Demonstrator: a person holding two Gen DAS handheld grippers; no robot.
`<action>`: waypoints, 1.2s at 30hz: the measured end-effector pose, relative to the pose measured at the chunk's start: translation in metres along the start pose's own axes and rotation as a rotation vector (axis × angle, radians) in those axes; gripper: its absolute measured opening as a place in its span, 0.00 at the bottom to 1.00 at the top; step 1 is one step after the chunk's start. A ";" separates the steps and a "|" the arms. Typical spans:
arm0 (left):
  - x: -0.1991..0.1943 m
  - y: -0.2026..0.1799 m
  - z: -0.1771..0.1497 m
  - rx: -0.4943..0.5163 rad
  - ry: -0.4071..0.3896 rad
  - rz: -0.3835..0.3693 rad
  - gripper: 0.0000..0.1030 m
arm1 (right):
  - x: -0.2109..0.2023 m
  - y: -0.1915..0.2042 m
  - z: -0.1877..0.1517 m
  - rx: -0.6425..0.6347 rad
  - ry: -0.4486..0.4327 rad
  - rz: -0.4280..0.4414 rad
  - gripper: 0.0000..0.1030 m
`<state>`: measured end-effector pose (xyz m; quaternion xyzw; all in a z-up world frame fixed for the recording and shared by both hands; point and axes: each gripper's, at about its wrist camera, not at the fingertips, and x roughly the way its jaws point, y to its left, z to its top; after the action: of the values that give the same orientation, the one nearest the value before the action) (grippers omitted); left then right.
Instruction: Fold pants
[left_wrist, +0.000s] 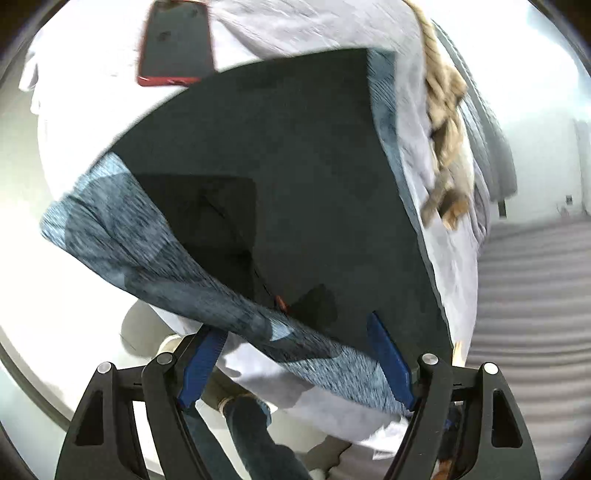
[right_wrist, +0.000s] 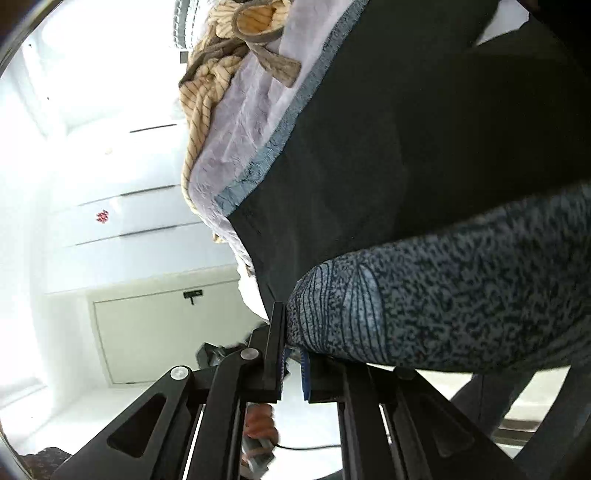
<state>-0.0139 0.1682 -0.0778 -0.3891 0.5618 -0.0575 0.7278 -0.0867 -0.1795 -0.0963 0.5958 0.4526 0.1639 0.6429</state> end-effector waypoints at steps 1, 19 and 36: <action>0.000 0.002 0.002 -0.004 -0.004 0.015 0.76 | 0.001 -0.001 -0.001 0.003 0.004 -0.002 0.07; -0.006 -0.113 0.082 0.396 -0.147 0.121 0.23 | -0.012 0.051 0.077 -0.141 -0.030 -0.001 0.07; -0.018 -0.147 0.093 0.574 -0.199 0.272 0.24 | 0.019 0.054 0.200 -0.162 0.061 -0.183 0.07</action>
<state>0.1115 0.1225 0.0351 -0.0930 0.4955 -0.0774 0.8601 0.0970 -0.2759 -0.0784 0.4929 0.5097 0.1588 0.6871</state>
